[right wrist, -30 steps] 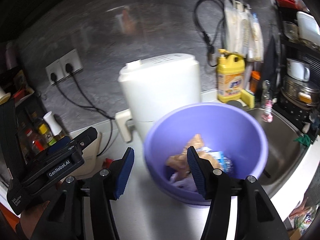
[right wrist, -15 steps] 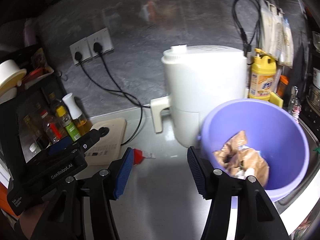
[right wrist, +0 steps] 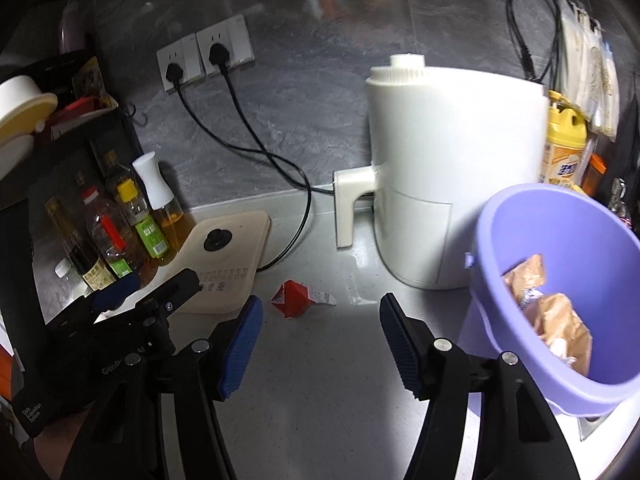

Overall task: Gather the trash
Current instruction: 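Move both open tools back toward the red plastic piece, then close the left tool on the red plastic piece and lift it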

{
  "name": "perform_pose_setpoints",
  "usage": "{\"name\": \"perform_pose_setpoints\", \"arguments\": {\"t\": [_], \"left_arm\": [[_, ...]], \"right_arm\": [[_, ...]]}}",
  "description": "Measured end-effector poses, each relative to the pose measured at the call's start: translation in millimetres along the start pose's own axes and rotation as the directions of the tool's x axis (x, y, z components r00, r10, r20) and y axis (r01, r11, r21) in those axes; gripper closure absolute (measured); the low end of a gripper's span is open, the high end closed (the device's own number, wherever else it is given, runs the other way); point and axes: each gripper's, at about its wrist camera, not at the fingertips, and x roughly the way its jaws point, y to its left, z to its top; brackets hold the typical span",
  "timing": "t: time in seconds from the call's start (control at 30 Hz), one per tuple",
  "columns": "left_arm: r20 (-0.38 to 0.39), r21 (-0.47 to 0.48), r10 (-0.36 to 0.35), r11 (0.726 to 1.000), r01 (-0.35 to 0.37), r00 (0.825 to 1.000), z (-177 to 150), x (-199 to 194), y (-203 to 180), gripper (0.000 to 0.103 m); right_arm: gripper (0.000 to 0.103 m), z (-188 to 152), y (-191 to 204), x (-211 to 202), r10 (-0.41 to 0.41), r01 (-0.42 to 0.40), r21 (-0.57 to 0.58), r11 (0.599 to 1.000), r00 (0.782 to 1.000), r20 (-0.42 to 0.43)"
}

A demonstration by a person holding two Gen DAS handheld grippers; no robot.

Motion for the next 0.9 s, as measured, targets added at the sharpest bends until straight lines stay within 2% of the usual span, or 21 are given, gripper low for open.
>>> {"name": "perform_pose_setpoints", "arguments": {"t": [0.23,0.4,0.7,0.9], "left_arm": [[-0.058,0.021,-0.027,0.999,0.028,0.998,-2.4,34.9,6.5,0.049],[-0.097,0.052,-0.043,0.998,0.048,0.994,-4.3,57.1,0.6,0.062],[-0.177,0.089,-0.084,0.991,0.101,0.981,-10.3,97.4,-16.0,0.076],[-0.227,0.132,-0.073,0.986,0.105,0.971,-15.0,119.2,-24.3,0.076]], "right_arm": [[0.056,-2.7,5.4,29.9,0.015,-0.016,-0.014,1.0,0.998,-0.053],[0.059,-5.0,4.1,50.0,0.02,-0.021,-0.007,1.0,0.996,-0.086],[0.066,-10.0,-5.8,80.0,0.023,-0.022,0.01,1.0,0.991,-0.131],[0.066,-12.5,-11.6,89.4,0.024,-0.019,0.036,0.999,0.99,-0.14]]}}
